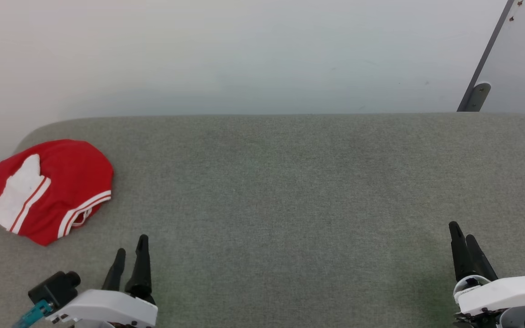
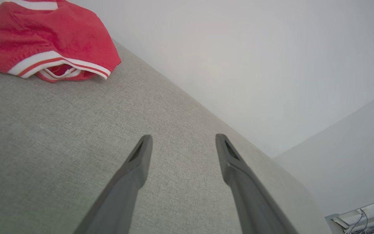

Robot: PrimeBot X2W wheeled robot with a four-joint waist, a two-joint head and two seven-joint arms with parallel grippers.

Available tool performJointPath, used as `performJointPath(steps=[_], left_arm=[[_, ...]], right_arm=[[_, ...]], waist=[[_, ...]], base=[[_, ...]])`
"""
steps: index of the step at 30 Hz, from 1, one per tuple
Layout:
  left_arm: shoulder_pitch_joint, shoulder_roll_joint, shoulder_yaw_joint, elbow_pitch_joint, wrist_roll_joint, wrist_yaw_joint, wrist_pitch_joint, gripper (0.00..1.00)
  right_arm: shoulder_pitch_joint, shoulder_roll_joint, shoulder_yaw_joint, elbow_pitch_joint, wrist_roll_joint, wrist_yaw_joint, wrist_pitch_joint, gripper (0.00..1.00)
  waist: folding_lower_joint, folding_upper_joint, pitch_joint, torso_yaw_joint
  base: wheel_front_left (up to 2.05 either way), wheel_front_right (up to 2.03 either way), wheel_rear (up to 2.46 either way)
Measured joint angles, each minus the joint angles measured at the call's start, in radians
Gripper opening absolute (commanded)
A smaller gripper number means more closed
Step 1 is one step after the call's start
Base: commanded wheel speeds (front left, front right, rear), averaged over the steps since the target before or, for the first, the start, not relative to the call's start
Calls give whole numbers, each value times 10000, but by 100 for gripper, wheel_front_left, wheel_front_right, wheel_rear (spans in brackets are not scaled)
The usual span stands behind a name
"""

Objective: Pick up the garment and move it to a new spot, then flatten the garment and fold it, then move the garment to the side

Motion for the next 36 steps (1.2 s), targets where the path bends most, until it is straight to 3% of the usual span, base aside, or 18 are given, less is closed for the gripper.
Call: performJointPath(steps=[36], left_arm=[[-2, -144, 667, -171, 4134, -558, -934, 100]], right_arm=[[0, -219, 148, -416, -3269, 0, -909, 100]], waist=[[0, 0, -6, -66]], base=[[0, 0, 0]])
